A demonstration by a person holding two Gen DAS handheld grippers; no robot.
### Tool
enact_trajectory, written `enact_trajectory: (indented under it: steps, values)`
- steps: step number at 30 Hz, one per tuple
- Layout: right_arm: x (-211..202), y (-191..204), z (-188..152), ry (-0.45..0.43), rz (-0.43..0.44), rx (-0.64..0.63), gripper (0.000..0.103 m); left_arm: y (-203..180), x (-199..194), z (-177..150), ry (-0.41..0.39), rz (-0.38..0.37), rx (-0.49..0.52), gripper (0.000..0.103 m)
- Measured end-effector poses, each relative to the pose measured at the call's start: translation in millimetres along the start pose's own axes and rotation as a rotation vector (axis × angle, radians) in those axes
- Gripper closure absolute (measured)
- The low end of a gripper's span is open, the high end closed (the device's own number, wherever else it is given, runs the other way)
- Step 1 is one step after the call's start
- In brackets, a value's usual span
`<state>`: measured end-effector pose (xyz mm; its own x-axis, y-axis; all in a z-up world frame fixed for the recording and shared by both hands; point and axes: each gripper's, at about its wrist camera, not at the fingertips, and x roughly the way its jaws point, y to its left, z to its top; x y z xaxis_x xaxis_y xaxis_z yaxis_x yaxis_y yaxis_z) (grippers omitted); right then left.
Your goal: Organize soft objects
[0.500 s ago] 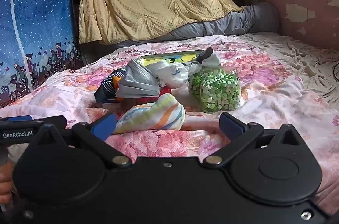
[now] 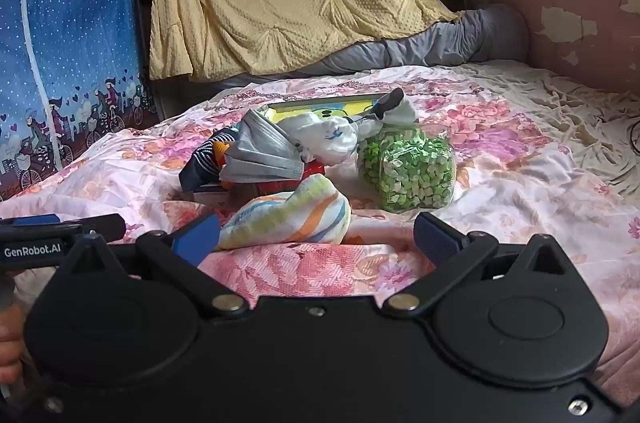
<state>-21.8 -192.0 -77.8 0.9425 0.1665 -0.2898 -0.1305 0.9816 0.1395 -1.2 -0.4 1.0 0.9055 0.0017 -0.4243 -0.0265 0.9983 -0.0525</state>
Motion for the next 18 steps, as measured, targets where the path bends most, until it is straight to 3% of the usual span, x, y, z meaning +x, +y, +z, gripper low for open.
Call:
enact_trajectory:
  steps: [18]
  values:
    - [0.2,1.0,-1.3,0.005,0.002,-0.003,0.000,0.5,0.5,-0.5,-0.002,0.002,-0.003,0.001]
